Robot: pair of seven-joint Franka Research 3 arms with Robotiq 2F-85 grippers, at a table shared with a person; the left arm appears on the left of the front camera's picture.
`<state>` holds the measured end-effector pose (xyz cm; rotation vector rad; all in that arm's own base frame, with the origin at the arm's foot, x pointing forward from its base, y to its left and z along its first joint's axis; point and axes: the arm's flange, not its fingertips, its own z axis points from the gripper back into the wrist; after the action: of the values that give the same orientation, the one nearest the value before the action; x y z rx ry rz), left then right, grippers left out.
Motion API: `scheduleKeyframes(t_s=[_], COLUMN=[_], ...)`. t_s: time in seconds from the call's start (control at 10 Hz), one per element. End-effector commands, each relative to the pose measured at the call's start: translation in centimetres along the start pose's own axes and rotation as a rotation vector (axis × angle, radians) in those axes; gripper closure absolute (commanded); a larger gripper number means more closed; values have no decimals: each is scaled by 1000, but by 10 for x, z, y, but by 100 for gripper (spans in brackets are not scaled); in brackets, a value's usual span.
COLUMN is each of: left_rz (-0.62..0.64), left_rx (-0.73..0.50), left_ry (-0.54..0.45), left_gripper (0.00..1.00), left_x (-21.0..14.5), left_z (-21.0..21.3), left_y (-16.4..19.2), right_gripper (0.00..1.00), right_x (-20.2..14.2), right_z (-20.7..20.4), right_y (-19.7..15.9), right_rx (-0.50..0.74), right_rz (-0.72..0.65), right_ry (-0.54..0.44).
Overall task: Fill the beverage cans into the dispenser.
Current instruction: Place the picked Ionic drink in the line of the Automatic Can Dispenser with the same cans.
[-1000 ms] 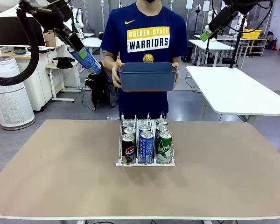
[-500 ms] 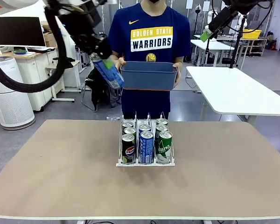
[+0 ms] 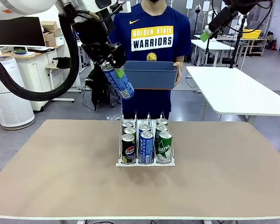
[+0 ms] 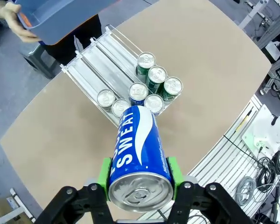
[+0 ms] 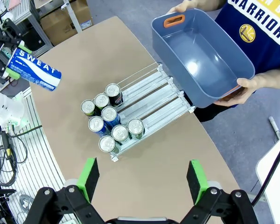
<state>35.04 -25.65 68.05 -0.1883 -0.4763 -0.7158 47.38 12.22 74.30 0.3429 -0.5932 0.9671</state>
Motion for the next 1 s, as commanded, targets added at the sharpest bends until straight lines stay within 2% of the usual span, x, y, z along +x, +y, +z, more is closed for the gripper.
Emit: scheduleKeyframes(t_s=[0.0,0.1,0.3,0.4,0.7,0.8,0.9], left_rz=[-8,63,204,236,118,117,171], left_rx=[-8,23,25,52,4,-27,10], left_ry=[2,-11,61,120,276,217,237], left_gripper=[42,42,42,42,42,42,42], left_x=[1,-5,-8,-12,-12,-5,-23], left_z=[-2,-10,-41,-51,-90,-96,-92], left_y=[-7,-17,-54,-69,-98,-94,-94], right_gripper=[0,0,0,0,0,0,0], right_x=[-2,-2,-2,-2,-2,-2,-2], right_z=[0,0,0,0,0,0,0], right_y=[0,0,0,0,0,0,0], right_rx=[6,6,6,6,6,6,6], right_rz=[10,10,10,10,10,10,10], right_ry=[-13,-13,-13,-13,-13,-13,-13])
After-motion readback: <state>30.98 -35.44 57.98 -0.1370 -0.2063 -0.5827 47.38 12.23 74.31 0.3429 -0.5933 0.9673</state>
